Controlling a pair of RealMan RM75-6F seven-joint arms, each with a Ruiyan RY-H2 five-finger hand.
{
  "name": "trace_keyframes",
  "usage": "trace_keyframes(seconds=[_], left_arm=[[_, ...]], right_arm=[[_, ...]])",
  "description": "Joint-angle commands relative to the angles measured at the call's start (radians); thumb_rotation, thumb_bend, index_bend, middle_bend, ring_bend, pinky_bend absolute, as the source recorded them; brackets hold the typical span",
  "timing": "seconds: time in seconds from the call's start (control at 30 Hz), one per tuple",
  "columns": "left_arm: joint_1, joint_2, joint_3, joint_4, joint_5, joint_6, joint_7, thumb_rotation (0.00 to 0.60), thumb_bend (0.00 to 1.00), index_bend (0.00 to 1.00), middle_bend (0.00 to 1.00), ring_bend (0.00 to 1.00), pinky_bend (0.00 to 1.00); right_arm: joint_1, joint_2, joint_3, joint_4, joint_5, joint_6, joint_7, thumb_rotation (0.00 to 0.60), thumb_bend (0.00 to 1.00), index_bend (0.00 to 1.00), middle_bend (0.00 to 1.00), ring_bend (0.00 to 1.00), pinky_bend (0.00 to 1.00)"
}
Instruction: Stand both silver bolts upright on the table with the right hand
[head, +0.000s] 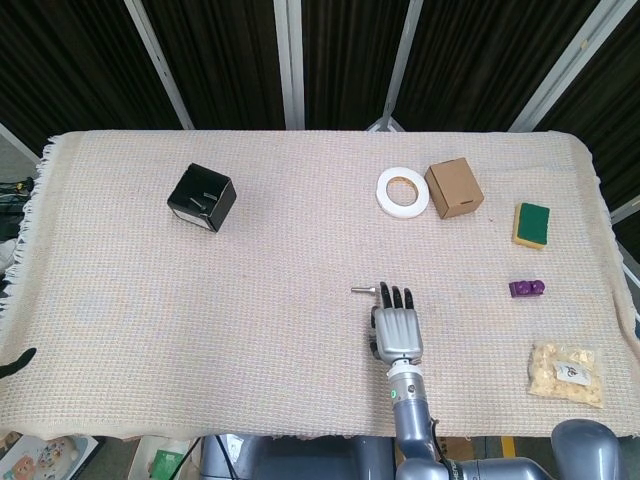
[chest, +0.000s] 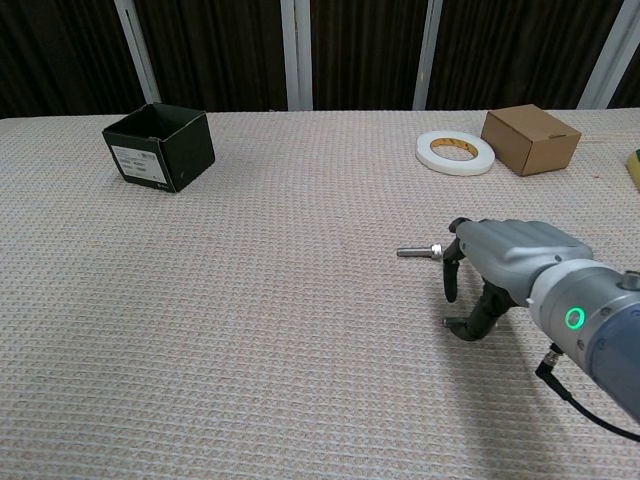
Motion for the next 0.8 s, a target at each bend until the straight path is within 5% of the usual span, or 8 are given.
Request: trace_keyframes(seconds=[0.03,0.8], left_arm=[[0.000,0.000,0.000,0.000,-0.001,-0.001,0.000,0.600,0.15,0.16,0.09,0.00,0.06],[-0.002,0.000,-0.002,0.002,-0.005,-0.002,-0.001,0.600,0.15,0.16,0.09,0.00,0.06]], right_arm=[[0.000,0.002,-0.001,0.000,0.002,0.000,0.001,0.600,0.29,0.52,0.00,0.00,0.00],[0.008,-0.016,-0.008,0.036,0.016,-0.016,0.022,0.600,0.33,0.57,0.00,0.00,0.00]])
